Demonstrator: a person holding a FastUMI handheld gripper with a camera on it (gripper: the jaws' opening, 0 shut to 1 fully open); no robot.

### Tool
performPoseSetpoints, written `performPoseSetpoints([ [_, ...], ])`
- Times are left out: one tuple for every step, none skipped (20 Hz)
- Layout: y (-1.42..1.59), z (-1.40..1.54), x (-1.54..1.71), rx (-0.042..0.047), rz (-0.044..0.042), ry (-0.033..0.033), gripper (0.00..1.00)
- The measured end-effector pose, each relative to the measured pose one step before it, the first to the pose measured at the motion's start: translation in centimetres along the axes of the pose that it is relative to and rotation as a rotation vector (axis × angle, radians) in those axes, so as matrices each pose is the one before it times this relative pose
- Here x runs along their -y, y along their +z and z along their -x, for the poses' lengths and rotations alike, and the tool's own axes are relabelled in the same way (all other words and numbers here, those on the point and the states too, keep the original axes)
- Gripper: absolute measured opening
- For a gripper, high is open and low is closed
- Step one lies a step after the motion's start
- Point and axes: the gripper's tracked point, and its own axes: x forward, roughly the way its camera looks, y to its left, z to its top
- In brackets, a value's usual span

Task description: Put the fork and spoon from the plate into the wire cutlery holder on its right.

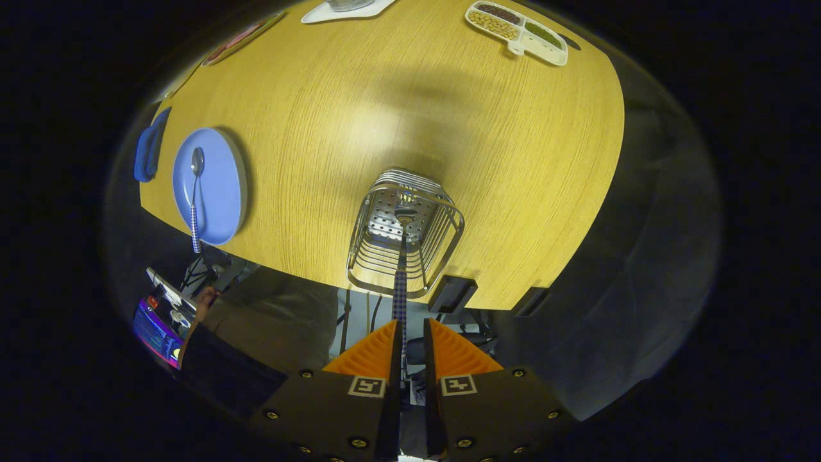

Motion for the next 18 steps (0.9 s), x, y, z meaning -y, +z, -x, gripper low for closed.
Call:
performPoseSetpoints([
  [-0.081,0.320,-0.257,0.02107,-0.00841,-0.01360,0.17],
  [-0.204,0.096,-0.591,0.02706,-0.00858,-0.00887,0.17],
  [-0.210,0.100,-0.751,0.02718,-0.00982,-0.00570,0.17],
  [-0.111,0.204,-0.864,0.02675,-0.00252,-0.00679,0.17],
  [-0.185,0.211,-0.789,0.02424,0.00896,-0.00932,0.17],
  [-0.144,0.263,-0.759,0.01992,0.01835,-0.01193,0.17],
  [-0.229,0.247,-0.851,0.01810,0.02732,-0.00994,0.17],
  [-0.266,0.074,-0.471,0.01223,0.03805,-0.04278,0.17],
  [-0.030,0.083,0.232,0.01735,0.05142,-0.06535,0.17],
  [0.171,-0.020,0.269,0.01773,0.05080,-0.07106,0.17],
  [0.158,0.081,0.483,0.01011,0.04744,-0.07514,0.17],
  [0.229,0.193,-0.598,0.00538,0.02892,-0.02178,0.17],
  [0.185,0.033,-1.426,0.00005,0.00256,0.03062,0.17],
  [0.164,0.030,-1.808,-0.00234,-0.01065,0.04505,0.17],
  [0.341,0.030,-1.315,0.00373,-0.00288,0.02018,0.17],
  [0.609,0.099,-0.738,0.01032,0.01530,-0.00658,0.17],
  [0.476,0.037,-0.692,0.00717,0.01421,-0.00633,0.17],
  [0.698,0.087,-1.169,0.00908,0.00299,0.01004,0.17],
])
